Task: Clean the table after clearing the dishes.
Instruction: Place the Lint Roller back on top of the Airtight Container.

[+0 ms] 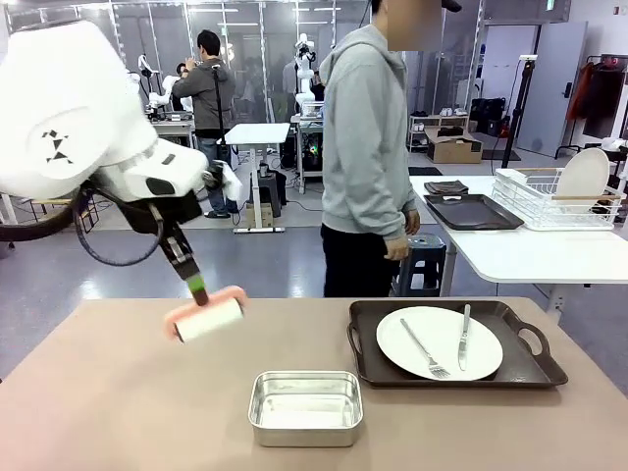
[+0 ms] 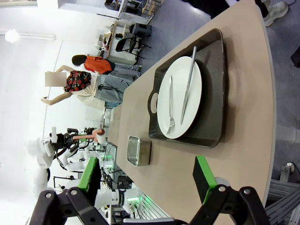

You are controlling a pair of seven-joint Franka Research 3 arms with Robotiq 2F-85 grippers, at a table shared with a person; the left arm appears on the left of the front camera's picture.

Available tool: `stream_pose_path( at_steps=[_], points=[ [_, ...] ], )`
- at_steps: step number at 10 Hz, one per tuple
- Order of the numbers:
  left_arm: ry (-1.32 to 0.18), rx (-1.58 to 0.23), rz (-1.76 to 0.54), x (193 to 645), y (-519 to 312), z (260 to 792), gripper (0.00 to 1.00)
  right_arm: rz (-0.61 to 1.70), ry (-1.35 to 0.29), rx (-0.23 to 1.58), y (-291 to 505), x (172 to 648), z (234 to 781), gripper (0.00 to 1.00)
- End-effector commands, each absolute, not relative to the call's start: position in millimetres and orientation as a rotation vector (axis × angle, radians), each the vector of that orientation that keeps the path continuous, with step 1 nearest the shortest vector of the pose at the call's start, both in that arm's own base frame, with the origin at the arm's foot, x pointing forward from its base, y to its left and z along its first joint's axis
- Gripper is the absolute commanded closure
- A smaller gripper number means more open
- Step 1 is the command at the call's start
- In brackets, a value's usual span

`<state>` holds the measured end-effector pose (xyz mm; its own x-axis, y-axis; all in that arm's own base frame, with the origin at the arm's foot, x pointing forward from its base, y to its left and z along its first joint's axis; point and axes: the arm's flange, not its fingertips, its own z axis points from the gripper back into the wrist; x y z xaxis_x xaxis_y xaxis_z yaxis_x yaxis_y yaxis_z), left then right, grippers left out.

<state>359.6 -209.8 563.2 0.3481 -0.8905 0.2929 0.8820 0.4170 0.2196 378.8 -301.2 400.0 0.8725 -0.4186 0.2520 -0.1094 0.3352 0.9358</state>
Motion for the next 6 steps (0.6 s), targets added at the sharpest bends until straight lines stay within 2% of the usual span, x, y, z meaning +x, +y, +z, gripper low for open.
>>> stream_pose_path(
  at_steps=[1,3,6],
  points=[
    [-0.368,0.020,-1.427,344.7,-232.7,551.9,0.78,-0.209,-0.504,1.231,-300.3,376.7,402.1,0.00],
    [-0.437,0.055,-1.635,342.5,-278.6,536.5,0.78,-0.209,-0.504,1.231,-300.3,376.7,402.1,0.00],
    [-0.341,0.038,-1.712,358.6,-329.3,511.4,0.78,-0.209,-0.504,1.231,-300.3,376.7,402.1,0.00]
  ],
)
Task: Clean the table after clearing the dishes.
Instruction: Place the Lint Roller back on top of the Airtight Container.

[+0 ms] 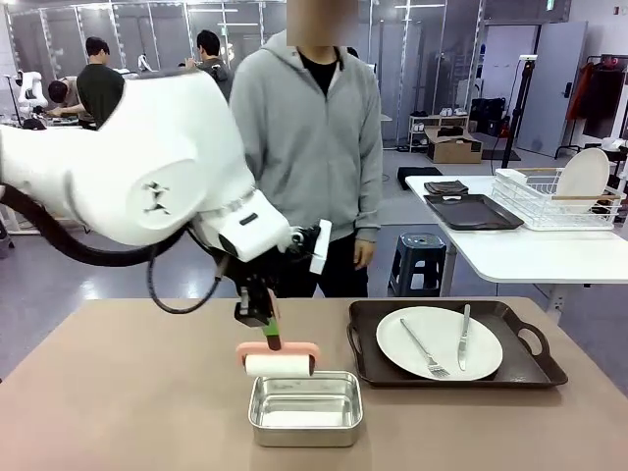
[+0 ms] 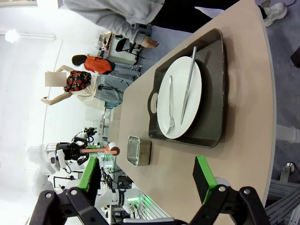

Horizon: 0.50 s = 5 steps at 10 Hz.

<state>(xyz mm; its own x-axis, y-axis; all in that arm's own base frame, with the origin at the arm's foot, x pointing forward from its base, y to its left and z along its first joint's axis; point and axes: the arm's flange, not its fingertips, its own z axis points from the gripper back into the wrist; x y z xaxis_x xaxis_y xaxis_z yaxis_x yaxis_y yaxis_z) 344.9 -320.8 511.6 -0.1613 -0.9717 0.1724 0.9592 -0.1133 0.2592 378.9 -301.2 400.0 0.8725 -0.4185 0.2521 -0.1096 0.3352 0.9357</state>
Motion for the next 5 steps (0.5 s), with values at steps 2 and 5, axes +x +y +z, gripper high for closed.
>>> stream_pose_path(
  at_steps=[2,5],
  points=[
    [-0.334,0.035,-1.726,372.6,-348.1,500.1,0.78,-0.209,-0.504,1.231,-300.3,376.7,402.1,0.00],
    [-0.267,-0.005,-1.687,390.4,-363.1,487.2,0.78,-0.209,-0.504,1.231,-300.3,376.7,402.1,0.00]
  ],
)
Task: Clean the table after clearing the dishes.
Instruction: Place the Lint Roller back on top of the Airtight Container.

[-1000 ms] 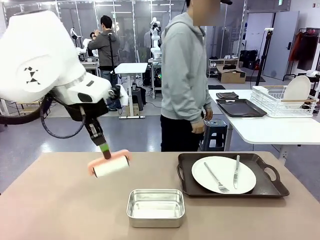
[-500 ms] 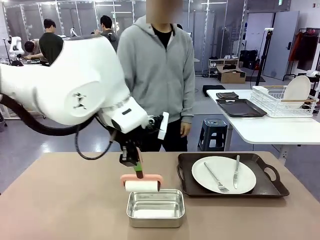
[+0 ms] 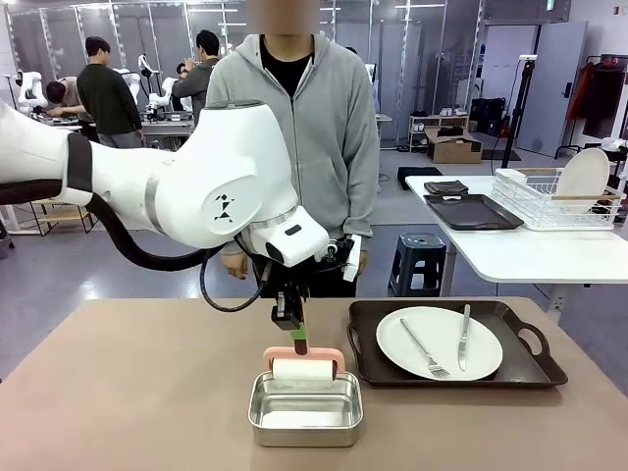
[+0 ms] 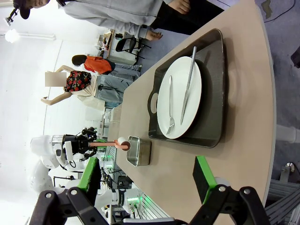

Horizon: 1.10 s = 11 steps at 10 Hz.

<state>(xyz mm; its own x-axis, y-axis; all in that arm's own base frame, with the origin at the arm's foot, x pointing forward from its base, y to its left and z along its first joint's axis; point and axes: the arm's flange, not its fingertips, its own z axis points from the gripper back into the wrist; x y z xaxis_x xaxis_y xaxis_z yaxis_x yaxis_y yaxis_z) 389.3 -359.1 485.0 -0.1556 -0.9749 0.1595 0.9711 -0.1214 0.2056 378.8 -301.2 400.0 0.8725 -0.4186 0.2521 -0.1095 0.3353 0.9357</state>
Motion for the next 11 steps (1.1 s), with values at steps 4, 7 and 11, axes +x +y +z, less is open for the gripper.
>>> stream_pose_path(
  at_steps=[4,7,11],
  points=[
    [-0.231,-0.026,-1.684,402.1,-366.4,469.7,0.78,-0.209,-0.504,1.231,-300.3,376.7,402.1,0.00],
    [-0.200,-0.050,-1.648,418.5,-364.4,441.6,0.78,-0.209,-0.504,1.231,-300.3,376.7,402.1,0.00],
    [-0.203,-0.064,-1.605,447.2,-356.5,409.9,0.78,-0.209,-0.504,1.231,-300.3,376.7,402.1,0.00]
  ],
)
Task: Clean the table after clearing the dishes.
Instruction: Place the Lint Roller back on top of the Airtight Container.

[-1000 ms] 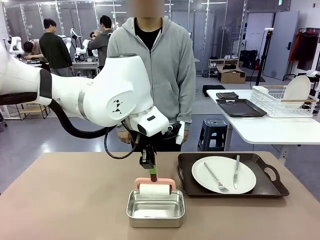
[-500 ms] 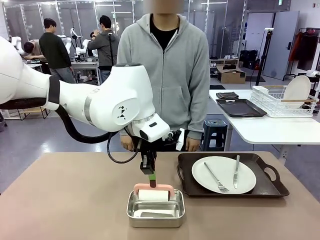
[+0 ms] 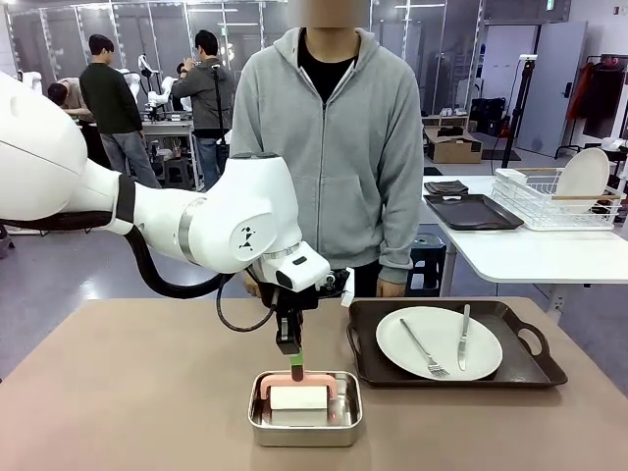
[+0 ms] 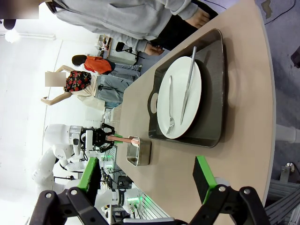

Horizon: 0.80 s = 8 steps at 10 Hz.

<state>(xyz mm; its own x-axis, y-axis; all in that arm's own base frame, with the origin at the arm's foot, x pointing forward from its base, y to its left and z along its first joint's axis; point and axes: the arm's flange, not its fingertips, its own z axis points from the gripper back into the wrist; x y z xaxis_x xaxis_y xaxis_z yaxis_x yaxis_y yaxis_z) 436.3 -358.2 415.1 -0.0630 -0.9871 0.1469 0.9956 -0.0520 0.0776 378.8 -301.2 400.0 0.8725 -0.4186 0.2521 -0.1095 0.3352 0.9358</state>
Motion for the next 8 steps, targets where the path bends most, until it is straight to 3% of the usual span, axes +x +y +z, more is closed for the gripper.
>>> stream_pose_path(
  at_steps=[1,8],
  points=[
    [-0.198,-0.074,-1.602,453.4,-356.2,405.1,0.78,-0.209,-0.504,1.231,-300.3,376.7,402.1,0.00],
    [-0.049,-0.134,-1.642,478.8,-361.2,393.6,0.78,-0.209,-0.504,1.231,-300.3,376.7,402.1,0.00]
  ],
)
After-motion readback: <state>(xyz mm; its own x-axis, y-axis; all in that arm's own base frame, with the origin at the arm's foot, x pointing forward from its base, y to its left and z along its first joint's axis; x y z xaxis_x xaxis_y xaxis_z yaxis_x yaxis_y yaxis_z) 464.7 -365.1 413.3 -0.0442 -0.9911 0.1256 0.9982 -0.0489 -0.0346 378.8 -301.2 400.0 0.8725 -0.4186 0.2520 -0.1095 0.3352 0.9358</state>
